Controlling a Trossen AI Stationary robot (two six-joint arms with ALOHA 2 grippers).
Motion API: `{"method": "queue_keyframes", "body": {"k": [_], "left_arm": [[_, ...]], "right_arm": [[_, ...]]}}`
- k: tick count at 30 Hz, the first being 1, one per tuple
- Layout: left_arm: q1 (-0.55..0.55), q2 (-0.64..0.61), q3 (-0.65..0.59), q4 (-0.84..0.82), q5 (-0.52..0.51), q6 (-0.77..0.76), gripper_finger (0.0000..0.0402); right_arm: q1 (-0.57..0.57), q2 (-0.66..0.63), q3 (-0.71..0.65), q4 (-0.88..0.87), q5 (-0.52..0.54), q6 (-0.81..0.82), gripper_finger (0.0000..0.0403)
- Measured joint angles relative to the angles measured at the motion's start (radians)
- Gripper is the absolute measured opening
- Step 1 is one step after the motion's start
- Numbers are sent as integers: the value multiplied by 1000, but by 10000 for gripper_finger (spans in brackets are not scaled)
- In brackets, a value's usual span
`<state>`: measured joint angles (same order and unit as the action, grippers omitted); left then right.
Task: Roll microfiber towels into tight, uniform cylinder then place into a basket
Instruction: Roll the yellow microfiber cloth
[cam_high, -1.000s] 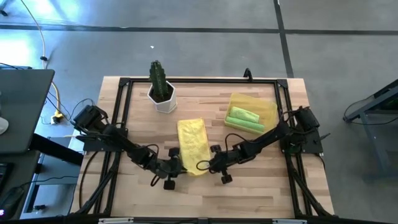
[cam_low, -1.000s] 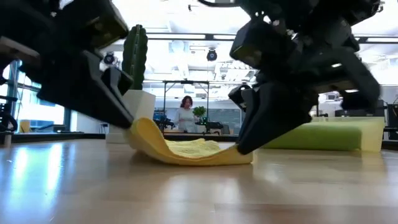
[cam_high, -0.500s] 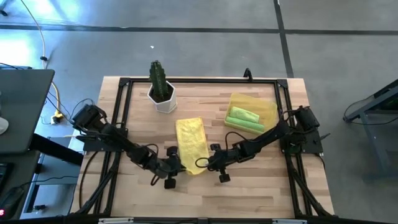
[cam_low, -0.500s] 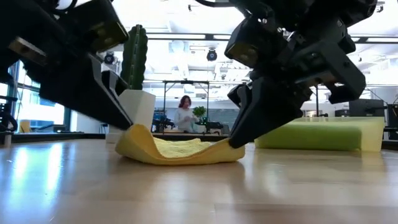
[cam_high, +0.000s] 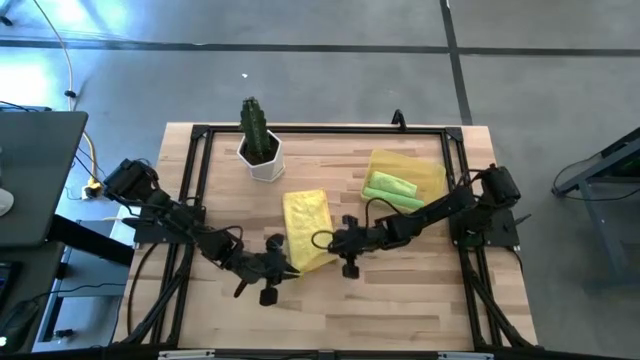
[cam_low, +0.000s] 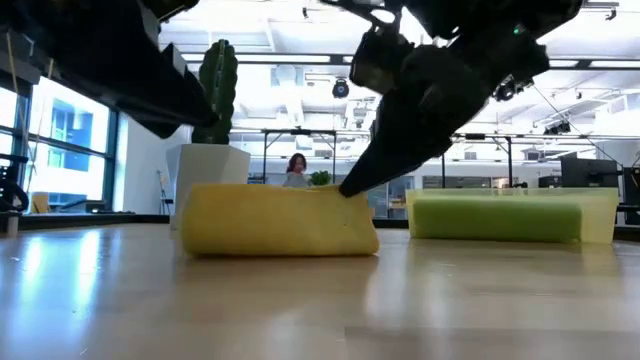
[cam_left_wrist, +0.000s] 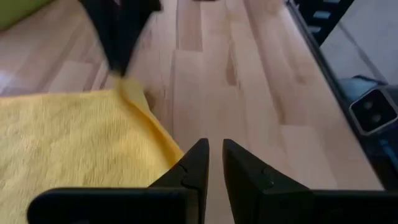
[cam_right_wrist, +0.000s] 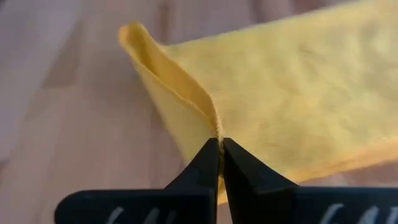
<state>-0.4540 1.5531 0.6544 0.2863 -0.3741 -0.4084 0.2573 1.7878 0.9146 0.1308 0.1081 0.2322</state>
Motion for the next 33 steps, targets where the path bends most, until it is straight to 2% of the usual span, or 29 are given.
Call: {"method": "queue_keyframes", "body": {"k": [3, 12, 20, 27, 33], "left_arm": [[-6, 1, 0, -6, -3, -1, 41], [-11, 13, 0, -1, -45, -7, 42], [3, 106, 0, 65, -64, -30, 42], [-7, 157, 75, 136, -64, 148, 42], [33, 210, 78, 108, -142, 144, 42]], "right_arm": [[-27, 0, 0, -3, 18, 45, 0], [-41, 0, 0, -104, -38, 125, 0], [-34, 0, 0, -100, -26, 128, 0], [-34, 0, 0, -135, -2, 133, 0], [-34, 0, 0, -135, -4, 127, 0]]}}
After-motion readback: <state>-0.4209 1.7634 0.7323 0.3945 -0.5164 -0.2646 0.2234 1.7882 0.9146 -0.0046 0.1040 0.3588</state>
